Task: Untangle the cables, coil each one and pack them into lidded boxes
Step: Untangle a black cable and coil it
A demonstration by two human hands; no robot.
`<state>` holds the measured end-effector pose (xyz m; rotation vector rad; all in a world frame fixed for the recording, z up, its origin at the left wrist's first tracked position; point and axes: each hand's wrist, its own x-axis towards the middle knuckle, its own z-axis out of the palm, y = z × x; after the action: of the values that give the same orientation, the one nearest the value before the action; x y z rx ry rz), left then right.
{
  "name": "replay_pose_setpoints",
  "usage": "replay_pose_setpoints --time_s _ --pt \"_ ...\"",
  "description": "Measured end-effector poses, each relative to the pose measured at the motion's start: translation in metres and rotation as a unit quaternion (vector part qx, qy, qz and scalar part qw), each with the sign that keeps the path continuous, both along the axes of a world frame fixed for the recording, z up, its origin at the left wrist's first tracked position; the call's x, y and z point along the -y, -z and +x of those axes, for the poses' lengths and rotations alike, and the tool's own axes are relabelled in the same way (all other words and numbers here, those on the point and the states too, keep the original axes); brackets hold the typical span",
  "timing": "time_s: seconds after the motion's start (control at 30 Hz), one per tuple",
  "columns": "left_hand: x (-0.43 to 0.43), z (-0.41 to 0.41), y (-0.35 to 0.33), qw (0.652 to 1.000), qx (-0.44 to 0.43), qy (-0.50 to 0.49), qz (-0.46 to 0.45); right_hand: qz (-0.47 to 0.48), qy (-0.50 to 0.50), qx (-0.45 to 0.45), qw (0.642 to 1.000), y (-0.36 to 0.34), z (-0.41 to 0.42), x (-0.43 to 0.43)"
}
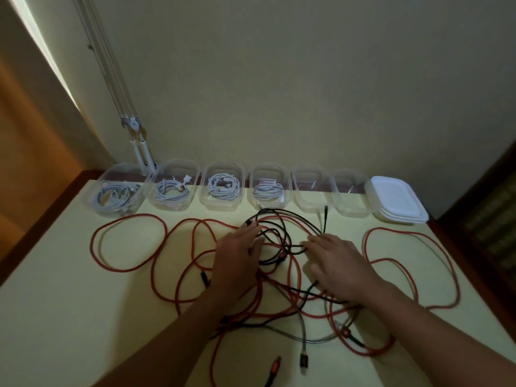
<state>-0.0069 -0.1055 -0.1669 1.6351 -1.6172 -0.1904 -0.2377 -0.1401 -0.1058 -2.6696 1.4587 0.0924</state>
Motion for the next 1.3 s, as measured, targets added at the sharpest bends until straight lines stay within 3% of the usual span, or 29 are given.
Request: replay_pose_setpoints --time_s 0.1,0.23,0.3,0.37,0.43,0.5,0.57,0.67,0.77,0.83,0.93,1.1,1.23,1.3 --pt "-0.023 -0.017 -0.010 0.999 0.033 0.001 -0.022 -0.059 -0.011 -0.072 0.996 -0.007 0.002 -0.007" --pt "-0.057 -0.026 -0.008 0.993 0.108 0.044 -0.007 -0.126 0.005 -0.096 0.987 -0.035 0.008 -0.009" --pt "-0.068 -0.023 -0.004 0.990 0.128 0.050 0.007 -0.138 0.033 -0.031 0.989 -0.052 0.008 -0.005" --pt "-0.074 -0.021 -0.007 0.991 0.129 0.032 0.023 -0.126 0.062 0.101 0.985 -0.075 0.008 -0.003" --pt "-0.076 -0.024 -0.023 0.993 0.102 0.016 0.052 -0.115 0.082 0.219 0.966 -0.104 0.009 -0.002" --pt "-0.073 -0.033 -0.040 0.994 0.074 0.021 0.073 -0.110 0.109 0.277 0.948 -0.137 0.011 -0.001" --pt "-0.070 -0.045 -0.055 0.995 0.035 0.051 0.079 -0.060 0.147 0.369 0.916 -0.170 0.012 -0.004" --pt "-0.070 -0.063 -0.072 0.992 -0.009 0.095 0.079 0.038 0.188 0.517 0.834 -0.214 0.010 -0.014" --pt "-0.070 -0.075 -0.091 0.991 -0.032 0.074 0.106 0.095 0.188 0.607 0.767 -0.249 0.004 -0.024" --pt "-0.070 -0.079 -0.104 0.989 -0.091 0.040 0.113 0.119 0.192 0.647 0.729 -0.263 -0.002 -0.029" --pt "-0.068 -0.084 -0.116 0.986 -0.134 0.011 0.099 0.153 0.208 0.673 0.693 -0.274 -0.014 -0.037" --pt "-0.062 -0.090 -0.117 0.991 -0.043 0.073 0.106 0.212 0.215 0.721 0.624 -0.274 -0.031 -0.047" --pt "-0.061 -0.094 -0.119 0.993 -0.040 0.071 0.082 0.231 0.227 0.735 0.596 -0.271 -0.046 -0.049" --pt "-0.059 -0.091 -0.127 0.996 -0.036 0.050 0.064 0.212 0.246 0.732 0.599 -0.268 -0.055 -0.047"
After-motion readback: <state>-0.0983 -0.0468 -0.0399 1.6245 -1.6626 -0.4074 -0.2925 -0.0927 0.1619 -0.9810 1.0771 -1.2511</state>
